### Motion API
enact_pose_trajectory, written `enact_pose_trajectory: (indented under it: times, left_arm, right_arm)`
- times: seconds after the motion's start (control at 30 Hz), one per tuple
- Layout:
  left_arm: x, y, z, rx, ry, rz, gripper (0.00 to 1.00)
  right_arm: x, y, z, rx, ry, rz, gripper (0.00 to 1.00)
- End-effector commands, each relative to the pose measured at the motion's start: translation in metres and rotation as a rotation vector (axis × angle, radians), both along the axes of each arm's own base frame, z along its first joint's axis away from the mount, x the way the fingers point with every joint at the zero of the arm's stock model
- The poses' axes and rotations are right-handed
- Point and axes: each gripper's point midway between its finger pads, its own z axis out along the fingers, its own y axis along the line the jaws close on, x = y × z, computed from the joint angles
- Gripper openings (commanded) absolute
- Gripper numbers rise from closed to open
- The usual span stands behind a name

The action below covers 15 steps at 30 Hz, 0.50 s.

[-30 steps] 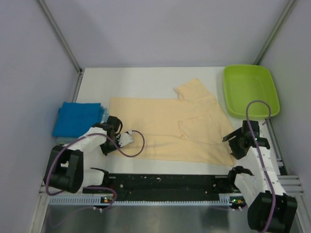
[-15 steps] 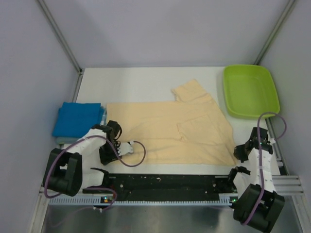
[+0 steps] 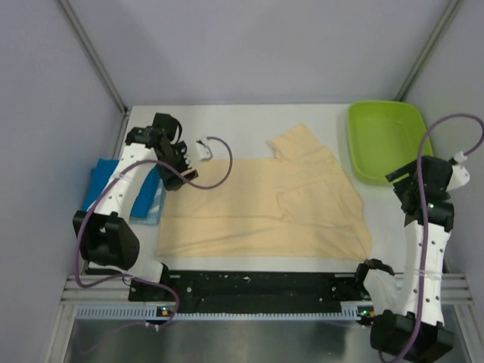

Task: Fold and stack the t-shirts
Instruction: Fold the flattened tshirt in 1/3 of the way, then grap the side of the flattened tshirt furthest away from the robot with both arms

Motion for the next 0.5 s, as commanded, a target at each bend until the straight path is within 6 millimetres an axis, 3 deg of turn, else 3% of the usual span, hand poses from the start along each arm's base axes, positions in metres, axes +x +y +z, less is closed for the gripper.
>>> enact_pose_trajectory:
  times: [0.0,0.07,0.1,0.17,0.2,0.3,0.37,0.47]
  left_arm:
    - [0.075,-0.022,0.039,-0.188,-0.114,0.174,0.73]
    - [0.115,-0.016,0.044,-0.176,-0.162,0.241,0.60]
    - [0.131,-0.013,0.046,-0.176,-0.176,0.257,0.59]
    - [0.157,-0.009,0.042,-0.171,-0.189,0.271,0.57]
    - [0.170,-0.006,0.037,-0.157,-0.197,0.280,0.57]
    - [0.194,0.007,0.018,-0.093,-0.199,0.299,0.57]
    - [0.200,0.011,0.006,-0.077,-0.185,0.290,0.60]
    - [0.200,0.015,-0.012,-0.071,-0.149,0.288,0.62]
  right_arm:
    - [0.058,0.015,0.140,-0.374,-0.311,0.320,0.75]
    - [0.093,0.048,0.177,-0.478,-0.360,0.531,0.75]
    - [0.114,0.067,0.188,-0.498,-0.360,0.649,0.76]
    - [0.156,0.101,0.187,-0.472,-0.336,0.870,0.77]
    - [0.177,0.123,0.180,-0.436,-0.316,0.969,0.78]
    - [0.232,0.147,0.150,-0.372,-0.243,1.105,0.77]
    - [0.271,0.160,0.104,-0.318,-0.148,1.172,0.77]
    - [0.306,0.185,0.054,-0.268,-0.045,1.261,0.72]
